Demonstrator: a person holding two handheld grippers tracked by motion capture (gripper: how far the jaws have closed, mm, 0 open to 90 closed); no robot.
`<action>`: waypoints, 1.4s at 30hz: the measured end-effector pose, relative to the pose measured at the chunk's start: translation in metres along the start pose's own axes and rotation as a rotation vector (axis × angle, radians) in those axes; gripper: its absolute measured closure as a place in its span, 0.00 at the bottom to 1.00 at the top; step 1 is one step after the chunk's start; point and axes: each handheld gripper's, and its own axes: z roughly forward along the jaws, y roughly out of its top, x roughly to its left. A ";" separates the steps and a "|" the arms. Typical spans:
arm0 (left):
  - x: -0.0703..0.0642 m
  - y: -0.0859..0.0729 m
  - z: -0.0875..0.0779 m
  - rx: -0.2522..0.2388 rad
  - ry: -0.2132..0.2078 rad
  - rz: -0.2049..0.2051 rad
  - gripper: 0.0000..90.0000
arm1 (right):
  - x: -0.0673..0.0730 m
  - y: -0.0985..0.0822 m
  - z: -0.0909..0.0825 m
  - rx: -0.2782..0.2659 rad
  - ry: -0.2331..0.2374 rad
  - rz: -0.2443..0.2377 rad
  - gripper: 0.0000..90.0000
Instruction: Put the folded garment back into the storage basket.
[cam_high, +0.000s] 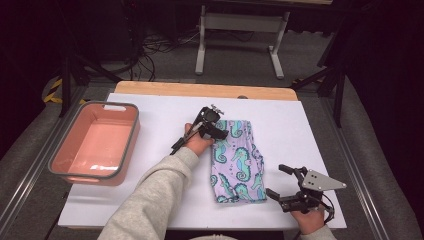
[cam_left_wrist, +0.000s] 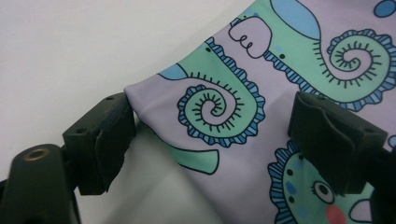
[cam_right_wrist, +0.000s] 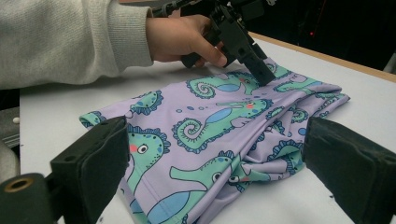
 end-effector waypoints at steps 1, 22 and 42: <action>0.000 0.000 0.000 0.000 0.000 0.000 0.18 | 0.000 0.000 0.000 0.000 0.000 0.000 0.09; -0.007 -0.003 -0.004 -0.036 -0.087 0.028 0.64 | 0.001 0.000 0.001 0.012 0.011 -0.006 0.10; -0.008 -0.001 -0.006 -0.025 -0.130 -0.035 0.83 | 0.000 0.000 0.000 0.008 0.013 -0.001 0.10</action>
